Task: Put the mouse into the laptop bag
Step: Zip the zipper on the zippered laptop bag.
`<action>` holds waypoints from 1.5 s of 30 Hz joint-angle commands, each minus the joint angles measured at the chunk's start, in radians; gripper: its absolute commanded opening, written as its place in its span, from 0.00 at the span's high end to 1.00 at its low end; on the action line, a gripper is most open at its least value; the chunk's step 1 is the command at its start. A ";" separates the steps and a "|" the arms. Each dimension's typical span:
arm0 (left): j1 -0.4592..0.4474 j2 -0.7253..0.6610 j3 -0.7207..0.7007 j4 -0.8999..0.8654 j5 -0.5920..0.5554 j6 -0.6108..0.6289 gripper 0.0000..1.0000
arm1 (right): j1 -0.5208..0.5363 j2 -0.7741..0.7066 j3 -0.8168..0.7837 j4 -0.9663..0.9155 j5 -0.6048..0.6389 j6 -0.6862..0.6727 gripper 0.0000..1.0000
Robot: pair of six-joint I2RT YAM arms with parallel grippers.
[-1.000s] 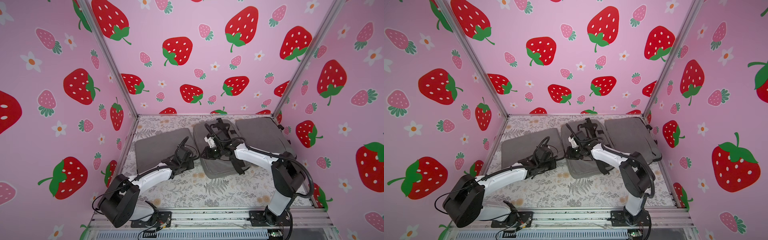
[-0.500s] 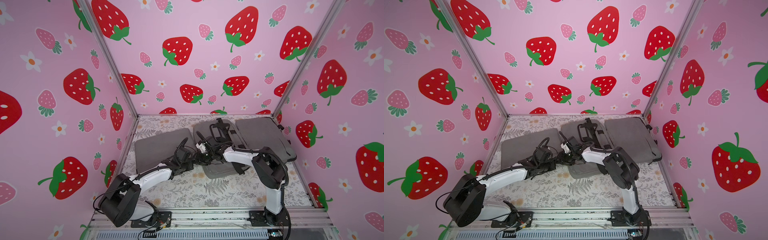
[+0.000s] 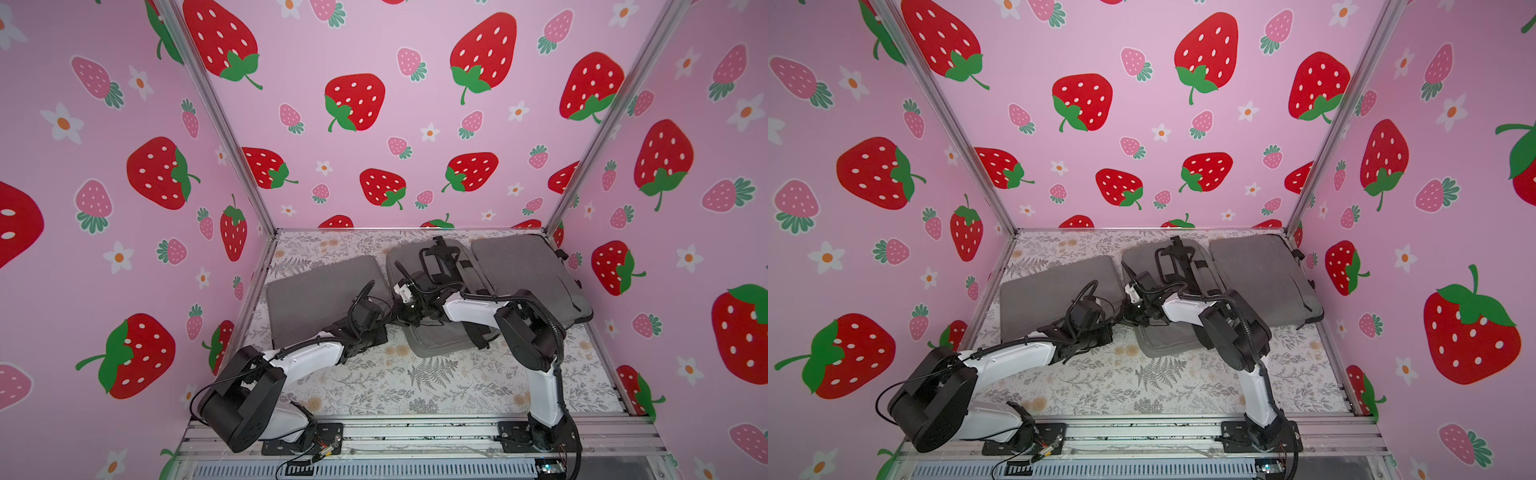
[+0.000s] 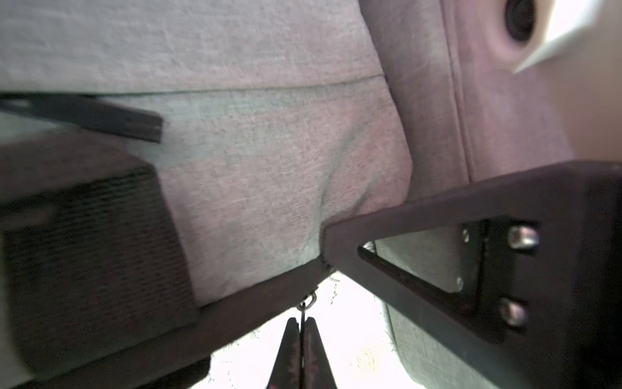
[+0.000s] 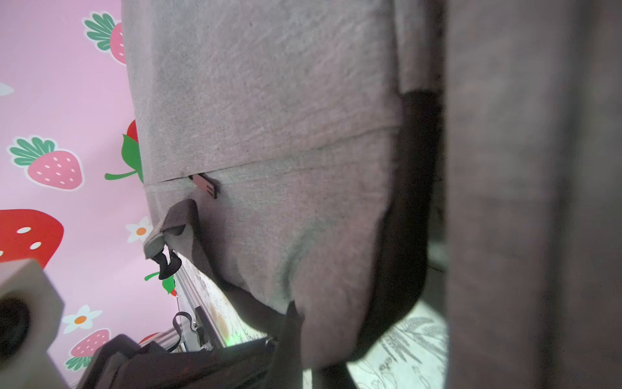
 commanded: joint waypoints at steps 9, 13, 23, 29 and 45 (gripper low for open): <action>0.078 -0.046 -0.135 -0.068 -0.014 -0.005 1.00 | -0.214 0.039 0.311 -0.321 0.129 -0.245 1.00; 0.102 -0.109 -0.143 -0.128 -0.017 0.009 1.00 | -0.241 0.107 0.462 -0.411 0.130 -0.294 1.00; 0.105 -0.324 -0.227 -0.291 -0.014 -0.018 1.00 | -0.281 0.381 0.977 -0.620 0.124 -0.360 1.00; 0.077 -0.391 -0.295 -0.285 0.018 -0.084 1.00 | -0.273 0.505 1.155 -0.633 0.069 -0.355 1.00; 0.008 -0.197 -0.162 -0.152 0.049 -0.091 1.00 | -0.134 0.221 0.786 -0.609 0.145 -0.523 0.50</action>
